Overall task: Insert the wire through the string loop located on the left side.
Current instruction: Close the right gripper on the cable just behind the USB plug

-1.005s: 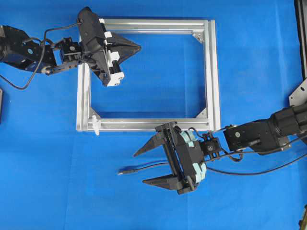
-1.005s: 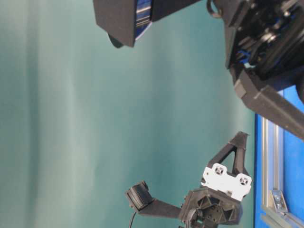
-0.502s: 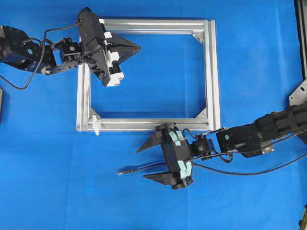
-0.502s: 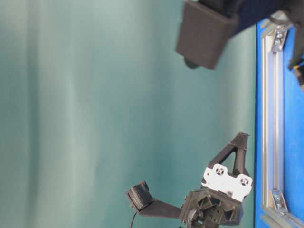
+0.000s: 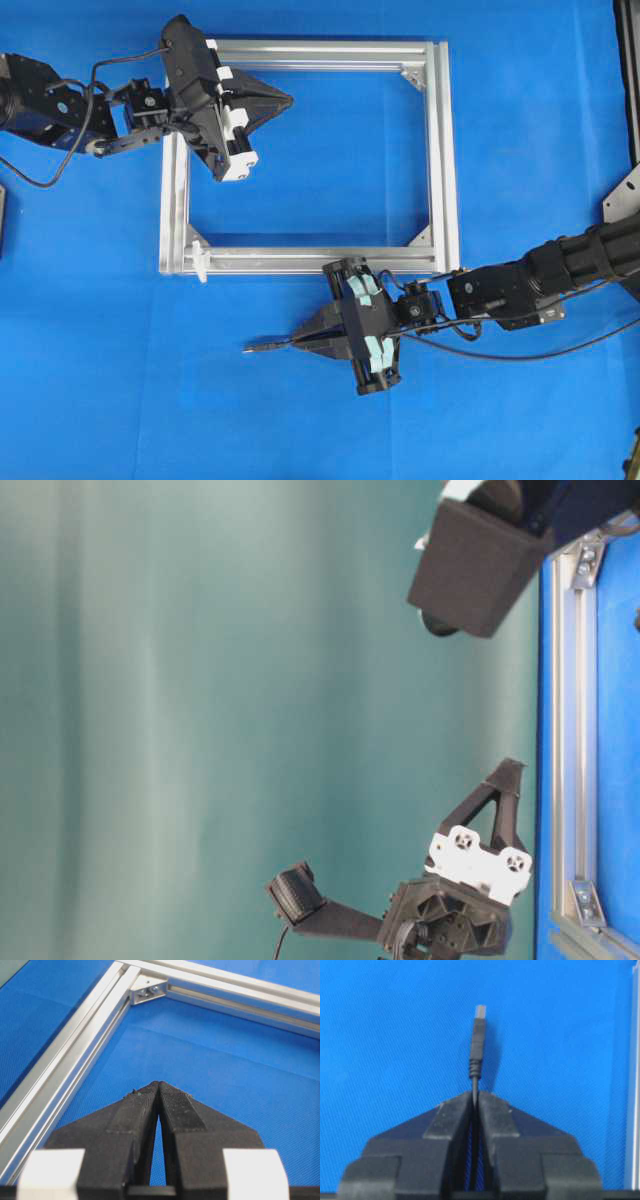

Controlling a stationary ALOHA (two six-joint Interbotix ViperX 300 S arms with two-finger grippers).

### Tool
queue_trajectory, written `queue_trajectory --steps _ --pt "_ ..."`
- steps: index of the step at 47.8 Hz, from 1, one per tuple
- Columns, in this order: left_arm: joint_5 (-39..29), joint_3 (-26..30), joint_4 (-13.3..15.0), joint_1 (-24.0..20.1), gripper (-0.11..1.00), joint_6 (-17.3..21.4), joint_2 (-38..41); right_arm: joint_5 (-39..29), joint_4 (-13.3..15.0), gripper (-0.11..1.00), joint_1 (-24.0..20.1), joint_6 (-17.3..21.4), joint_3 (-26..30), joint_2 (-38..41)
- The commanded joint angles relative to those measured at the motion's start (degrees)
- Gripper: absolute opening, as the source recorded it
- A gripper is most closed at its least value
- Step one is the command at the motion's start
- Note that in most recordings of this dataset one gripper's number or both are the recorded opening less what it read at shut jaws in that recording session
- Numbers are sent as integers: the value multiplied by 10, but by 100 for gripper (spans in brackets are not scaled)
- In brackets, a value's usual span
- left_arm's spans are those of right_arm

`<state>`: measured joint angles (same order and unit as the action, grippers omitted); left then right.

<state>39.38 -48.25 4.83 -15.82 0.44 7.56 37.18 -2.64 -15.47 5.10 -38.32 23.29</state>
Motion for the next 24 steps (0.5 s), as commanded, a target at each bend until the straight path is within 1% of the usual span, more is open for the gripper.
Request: queue_trajectory --steps 1,17,24 --pt "3 4 -1 0 0 1 -16 -2 3 1 1 0 9 -10" --pt "3 3 -1 0 0 1 -17 -4 3 0 3 0 10 -15" --pt "3 3 -1 0 0 1 -17 -35 3 0 2 0 8 -50"
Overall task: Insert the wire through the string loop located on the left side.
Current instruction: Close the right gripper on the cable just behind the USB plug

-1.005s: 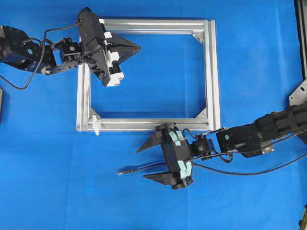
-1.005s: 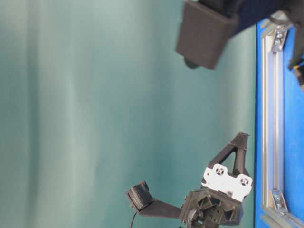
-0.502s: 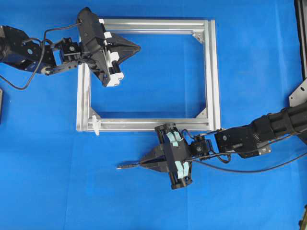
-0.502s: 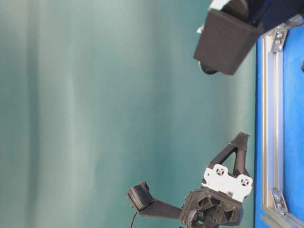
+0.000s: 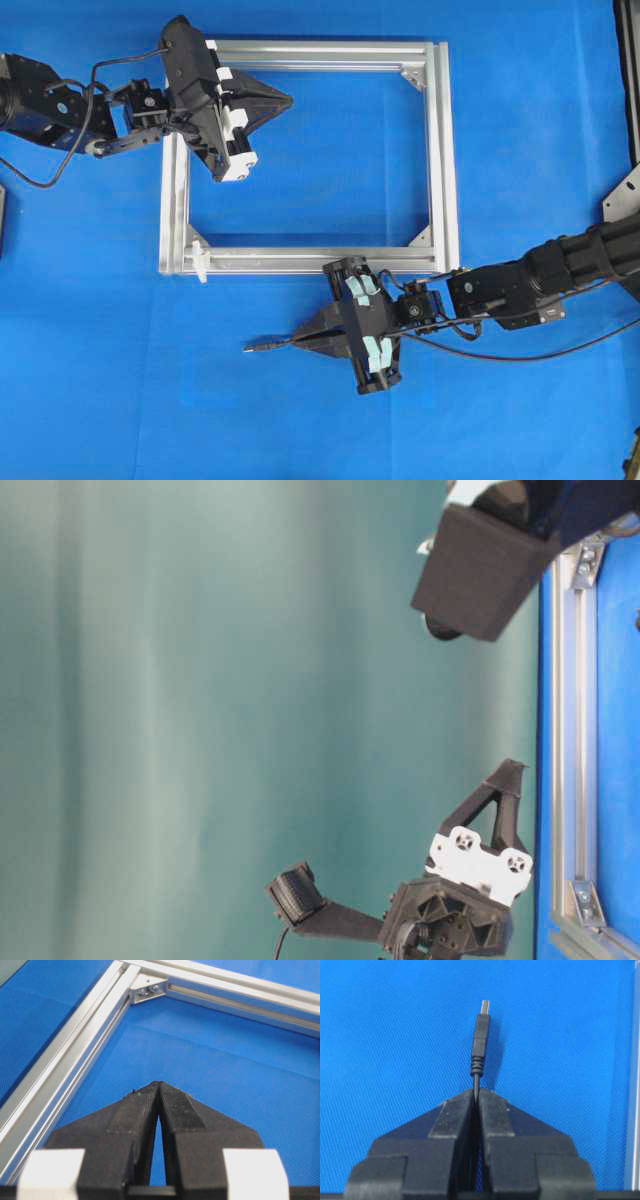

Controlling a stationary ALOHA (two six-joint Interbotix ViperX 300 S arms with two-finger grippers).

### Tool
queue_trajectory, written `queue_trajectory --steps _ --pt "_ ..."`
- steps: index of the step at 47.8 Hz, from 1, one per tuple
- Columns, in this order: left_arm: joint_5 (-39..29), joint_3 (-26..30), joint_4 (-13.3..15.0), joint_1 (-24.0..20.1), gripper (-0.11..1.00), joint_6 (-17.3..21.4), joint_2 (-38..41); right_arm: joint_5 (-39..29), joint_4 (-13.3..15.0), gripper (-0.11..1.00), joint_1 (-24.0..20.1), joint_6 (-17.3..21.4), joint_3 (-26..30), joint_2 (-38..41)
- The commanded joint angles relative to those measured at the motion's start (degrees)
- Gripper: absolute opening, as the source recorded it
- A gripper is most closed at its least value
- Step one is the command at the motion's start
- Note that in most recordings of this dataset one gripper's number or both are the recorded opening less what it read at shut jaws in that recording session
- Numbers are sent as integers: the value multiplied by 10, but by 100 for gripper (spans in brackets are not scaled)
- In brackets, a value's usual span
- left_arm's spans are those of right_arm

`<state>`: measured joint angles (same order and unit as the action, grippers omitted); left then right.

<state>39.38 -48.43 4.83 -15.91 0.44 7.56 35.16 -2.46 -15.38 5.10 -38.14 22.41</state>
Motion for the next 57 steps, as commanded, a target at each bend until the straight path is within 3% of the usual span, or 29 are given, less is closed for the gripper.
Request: queue_trajectory --steps 1,15,57 --pt "2 4 -1 1 0 1 -17 -22 0 0 0 0 6 -48" --pt "1 4 -2 2 0 0 -17 -91 1 0 0 -2 5 -120" --pt "-4 4 -2 1 0 -1 -17 -93 1 0 0 -4 4 -122"
